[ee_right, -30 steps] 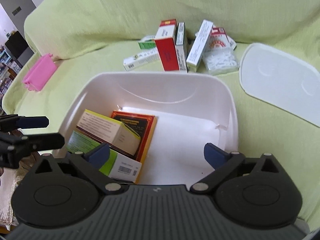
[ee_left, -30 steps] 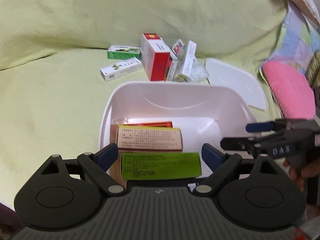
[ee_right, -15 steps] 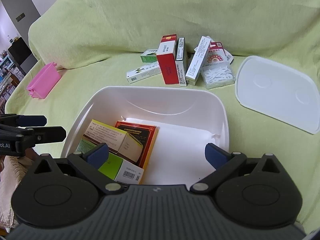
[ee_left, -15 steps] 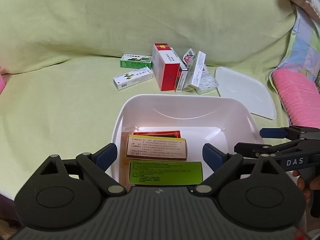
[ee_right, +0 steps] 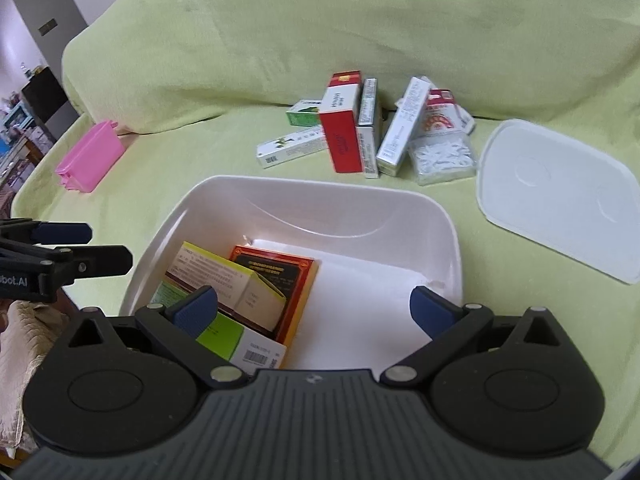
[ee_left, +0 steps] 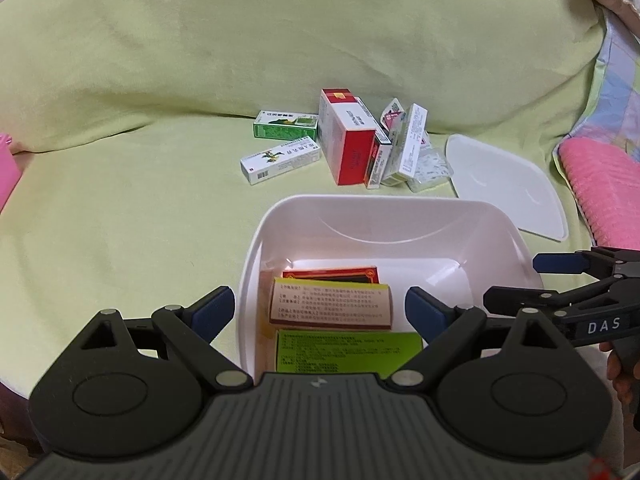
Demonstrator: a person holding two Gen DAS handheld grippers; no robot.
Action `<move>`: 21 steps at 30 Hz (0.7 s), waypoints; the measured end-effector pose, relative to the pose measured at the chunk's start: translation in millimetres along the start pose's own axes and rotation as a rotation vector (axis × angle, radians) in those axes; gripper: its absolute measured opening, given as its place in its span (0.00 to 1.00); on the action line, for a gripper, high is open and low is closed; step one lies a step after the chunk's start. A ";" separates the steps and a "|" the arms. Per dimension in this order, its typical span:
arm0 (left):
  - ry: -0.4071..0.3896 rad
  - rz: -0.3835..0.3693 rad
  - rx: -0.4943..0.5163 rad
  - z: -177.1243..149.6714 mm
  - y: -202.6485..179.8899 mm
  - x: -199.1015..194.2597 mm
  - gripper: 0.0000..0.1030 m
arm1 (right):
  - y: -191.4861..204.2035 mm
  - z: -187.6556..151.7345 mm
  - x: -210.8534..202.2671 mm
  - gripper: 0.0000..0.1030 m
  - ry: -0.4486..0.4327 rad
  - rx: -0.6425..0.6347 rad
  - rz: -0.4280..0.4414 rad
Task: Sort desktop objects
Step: 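Raise the right gripper and move it to the green-and-white spray box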
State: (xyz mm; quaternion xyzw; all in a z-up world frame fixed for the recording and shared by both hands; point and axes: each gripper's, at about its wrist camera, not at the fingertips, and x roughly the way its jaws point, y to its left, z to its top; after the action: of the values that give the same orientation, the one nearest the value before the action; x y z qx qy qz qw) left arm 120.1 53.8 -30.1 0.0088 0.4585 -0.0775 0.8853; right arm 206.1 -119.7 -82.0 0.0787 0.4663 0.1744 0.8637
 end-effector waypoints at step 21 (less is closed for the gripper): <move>-0.091 0.005 -0.013 60.1 86.6 51.2 0.90 | 25.4 133.4 85.3 0.98 -0.045 -0.367 0.167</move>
State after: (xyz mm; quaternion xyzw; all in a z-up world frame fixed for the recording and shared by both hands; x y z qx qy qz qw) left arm 210.4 127.6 -41.6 0.0009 0.4180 -0.0727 0.9055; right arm 354.4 -60.7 -67.0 -0.0377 0.3992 0.3256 0.8563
